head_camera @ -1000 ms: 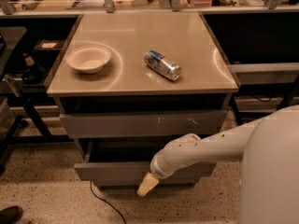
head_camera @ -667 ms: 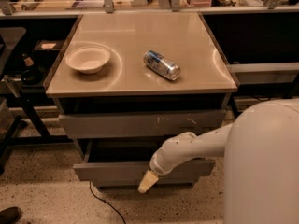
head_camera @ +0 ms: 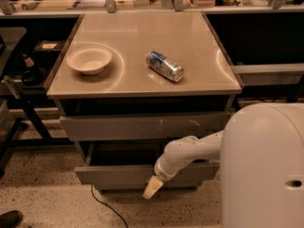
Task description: Open middle drawer
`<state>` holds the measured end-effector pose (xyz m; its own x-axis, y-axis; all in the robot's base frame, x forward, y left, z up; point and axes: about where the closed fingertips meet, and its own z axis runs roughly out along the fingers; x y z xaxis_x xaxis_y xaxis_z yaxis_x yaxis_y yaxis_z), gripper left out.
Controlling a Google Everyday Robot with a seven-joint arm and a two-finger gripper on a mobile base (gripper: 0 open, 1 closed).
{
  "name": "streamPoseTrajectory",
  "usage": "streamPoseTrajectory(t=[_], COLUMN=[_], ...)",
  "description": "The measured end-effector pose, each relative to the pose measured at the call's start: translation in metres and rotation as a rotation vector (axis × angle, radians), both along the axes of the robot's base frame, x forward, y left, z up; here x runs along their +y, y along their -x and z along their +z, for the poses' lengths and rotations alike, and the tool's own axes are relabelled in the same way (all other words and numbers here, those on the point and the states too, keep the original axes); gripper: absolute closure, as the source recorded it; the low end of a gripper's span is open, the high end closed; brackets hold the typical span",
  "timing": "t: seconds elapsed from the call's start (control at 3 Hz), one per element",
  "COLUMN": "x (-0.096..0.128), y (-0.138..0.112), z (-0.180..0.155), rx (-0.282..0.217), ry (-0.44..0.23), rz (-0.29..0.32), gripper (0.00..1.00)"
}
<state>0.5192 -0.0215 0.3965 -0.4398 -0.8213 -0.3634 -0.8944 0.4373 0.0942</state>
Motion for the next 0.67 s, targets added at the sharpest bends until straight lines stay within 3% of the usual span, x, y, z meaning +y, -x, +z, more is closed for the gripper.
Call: streamPoseTrajectory(t=[0.33,0.67], x=[0.000,-0.015], y=[0.000,0.037], z=[0.003,0.018], rx=[0.000,0.078], ry=[0.000,0.008], rz=[0.000,0.008], gripper=[0.00,0.00])
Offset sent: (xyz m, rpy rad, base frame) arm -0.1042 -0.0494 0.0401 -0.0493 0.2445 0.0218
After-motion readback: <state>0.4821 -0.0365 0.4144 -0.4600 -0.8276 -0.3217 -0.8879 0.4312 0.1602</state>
